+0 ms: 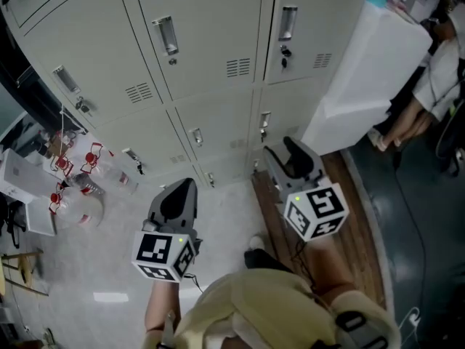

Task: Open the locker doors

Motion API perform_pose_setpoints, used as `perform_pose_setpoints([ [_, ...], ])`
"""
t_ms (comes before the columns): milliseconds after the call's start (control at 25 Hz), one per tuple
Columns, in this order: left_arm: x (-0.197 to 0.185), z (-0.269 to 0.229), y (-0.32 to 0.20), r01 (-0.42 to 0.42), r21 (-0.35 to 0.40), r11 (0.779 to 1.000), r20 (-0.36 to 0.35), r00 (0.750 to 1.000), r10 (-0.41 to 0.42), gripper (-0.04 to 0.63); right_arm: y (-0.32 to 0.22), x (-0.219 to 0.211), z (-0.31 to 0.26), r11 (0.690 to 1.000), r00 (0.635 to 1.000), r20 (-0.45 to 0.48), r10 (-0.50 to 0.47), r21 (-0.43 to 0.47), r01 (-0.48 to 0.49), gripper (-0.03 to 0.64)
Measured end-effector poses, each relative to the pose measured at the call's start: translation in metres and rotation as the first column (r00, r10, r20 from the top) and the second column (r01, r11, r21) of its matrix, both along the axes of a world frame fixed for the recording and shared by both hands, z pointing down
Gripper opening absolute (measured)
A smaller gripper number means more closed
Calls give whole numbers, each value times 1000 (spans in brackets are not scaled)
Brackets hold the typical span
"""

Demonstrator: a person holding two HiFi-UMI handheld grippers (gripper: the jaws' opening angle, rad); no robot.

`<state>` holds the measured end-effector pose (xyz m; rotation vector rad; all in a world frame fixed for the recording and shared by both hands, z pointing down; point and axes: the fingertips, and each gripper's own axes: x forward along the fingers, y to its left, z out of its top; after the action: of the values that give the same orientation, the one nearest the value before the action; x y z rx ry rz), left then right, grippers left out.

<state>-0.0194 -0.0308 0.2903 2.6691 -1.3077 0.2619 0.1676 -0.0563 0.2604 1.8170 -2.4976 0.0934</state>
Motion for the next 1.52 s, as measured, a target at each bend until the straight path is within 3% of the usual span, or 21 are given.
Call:
perform_pose_setpoints([
  [360,44,-18,-51,6,38,999,14,1000,-7,3,-61,39,-22,1000,999,-33,15,24,-14,173],
  [760,83,-51,-103,27,129,991,18,999,-30,3,-121,70,-56,995,999,-51,-3,95,8,173],
  [1240,95,-66,-143,104,166,981,23,994,-109,3,-196,87,-107,977,997,-76,-20,209,36,173],
  [1520,91,-67,-155,156,162,974,26,986,-162,3,-228,91,-118,969,995,-102,17,247,9,173],
])
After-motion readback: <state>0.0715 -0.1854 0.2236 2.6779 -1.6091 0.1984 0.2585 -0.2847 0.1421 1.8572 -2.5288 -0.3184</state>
